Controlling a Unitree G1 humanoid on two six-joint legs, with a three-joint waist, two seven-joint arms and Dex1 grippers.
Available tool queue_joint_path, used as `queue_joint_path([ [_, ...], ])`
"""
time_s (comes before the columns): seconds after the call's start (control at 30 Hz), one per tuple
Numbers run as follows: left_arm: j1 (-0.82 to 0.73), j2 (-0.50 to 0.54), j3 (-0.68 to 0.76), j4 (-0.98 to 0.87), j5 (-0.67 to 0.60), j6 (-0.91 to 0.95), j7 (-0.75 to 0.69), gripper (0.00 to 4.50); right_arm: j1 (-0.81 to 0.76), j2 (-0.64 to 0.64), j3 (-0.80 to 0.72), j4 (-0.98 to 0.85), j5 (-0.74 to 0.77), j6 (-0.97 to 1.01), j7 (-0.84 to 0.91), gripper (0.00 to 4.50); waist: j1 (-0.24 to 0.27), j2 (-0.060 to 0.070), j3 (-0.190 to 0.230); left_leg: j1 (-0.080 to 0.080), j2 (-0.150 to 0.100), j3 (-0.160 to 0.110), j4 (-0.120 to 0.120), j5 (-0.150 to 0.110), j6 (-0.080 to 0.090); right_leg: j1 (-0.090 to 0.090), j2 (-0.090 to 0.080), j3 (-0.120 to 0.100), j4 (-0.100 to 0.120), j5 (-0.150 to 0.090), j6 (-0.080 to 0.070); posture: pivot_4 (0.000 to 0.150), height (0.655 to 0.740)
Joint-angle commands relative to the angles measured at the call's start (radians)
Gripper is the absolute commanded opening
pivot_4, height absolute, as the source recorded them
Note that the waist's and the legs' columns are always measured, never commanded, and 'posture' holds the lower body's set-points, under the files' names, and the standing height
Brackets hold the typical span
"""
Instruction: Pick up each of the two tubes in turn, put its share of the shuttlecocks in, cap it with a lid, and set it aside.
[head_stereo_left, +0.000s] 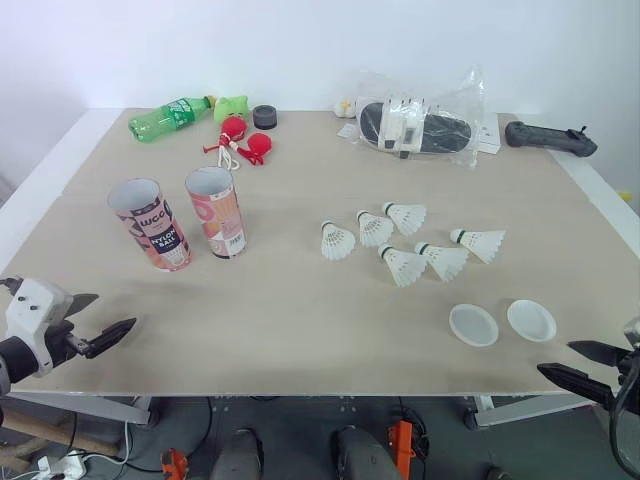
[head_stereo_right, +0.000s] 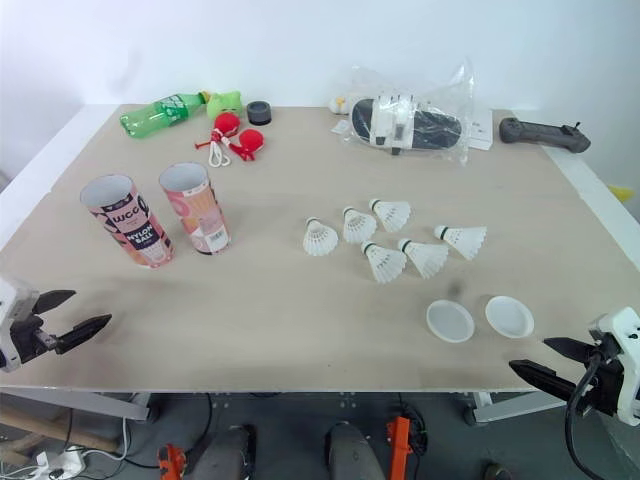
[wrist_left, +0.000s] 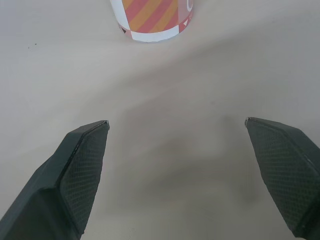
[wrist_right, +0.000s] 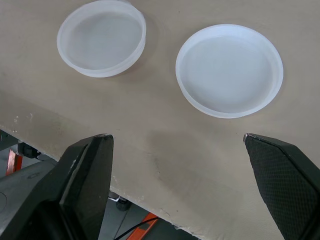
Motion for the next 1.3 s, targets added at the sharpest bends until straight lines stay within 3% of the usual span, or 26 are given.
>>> queue_joint_path([
  [0.03,-0.004,0.014,0.033,-0.017,-0.019,0.023,-0.006,4.50,-0.004,-0.018,-0.040,-0.034,0.006,0.010,0.004,4.45,0.000,0.000,0.000,0.000,0.000,0.000,0.000,0.000,0.000,0.000,0.000,0.000,0.000,0.000,0.000,0.150,0.7400],
  [0.7,-0.020,0.007,0.039,-0.061,-0.042,0.090,0.016,4.50,-0.025,-0.015,-0.041,-0.061,0.007,0.055,0.000,4.45,0.000,0.000,0.000,0.001,0.000,0.000,0.000,0.000,0.000,0.001,0.000,0.000,0.000,0.000,0.000,0.150,0.7400],
  [0.9,-0.039,-0.025,0.041,-0.098,-0.089,0.100,0.022,4.50,-0.091,-0.001,-0.049,-0.236,0.177,0.187,-0.007,4.45,-0.002,0.001,0.000,0.002,0.000,0.001,0.000,0.000,0.000,0.001,0.001,0.001,0.001,0.000,0.000,0.150,0.7400],
  [1.0,-0.063,-0.066,0.039,-0.130,-0.105,0.090,0.063,4.50,-0.164,-0.013,0.012,-0.395,0.283,0.267,-0.045,4.45,-0.001,0.001,-0.001,0.003,0.001,0.001,0.001,0.000,0.000,0.002,0.002,0.002,0.002,0.001,0.000,0.150,0.7400],
  [1.1,-0.111,-0.147,0.027,-0.161,-0.083,0.036,0.157,4.50,-0.375,0.043,0.165,-0.554,0.423,0.297,-0.155,4.45,-0.002,0.001,-0.001,0.004,0.001,0.001,0.002,0.000,0.000,0.003,0.002,0.002,0.002,0.002,0.001,0.150,0.7400],
  [1.3,-0.178,-0.259,-0.023,-0.143,-0.008,-0.047,0.286,4.50,-0.683,0.238,0.496,-0.645,0.393,0.273,-0.332,4.45,0.000,-0.003,-0.001,0.003,0.001,0.001,0.003,0.001,0.000,0.003,0.003,0.003,0.002,0.005,0.002,0.150,0.7400],
])
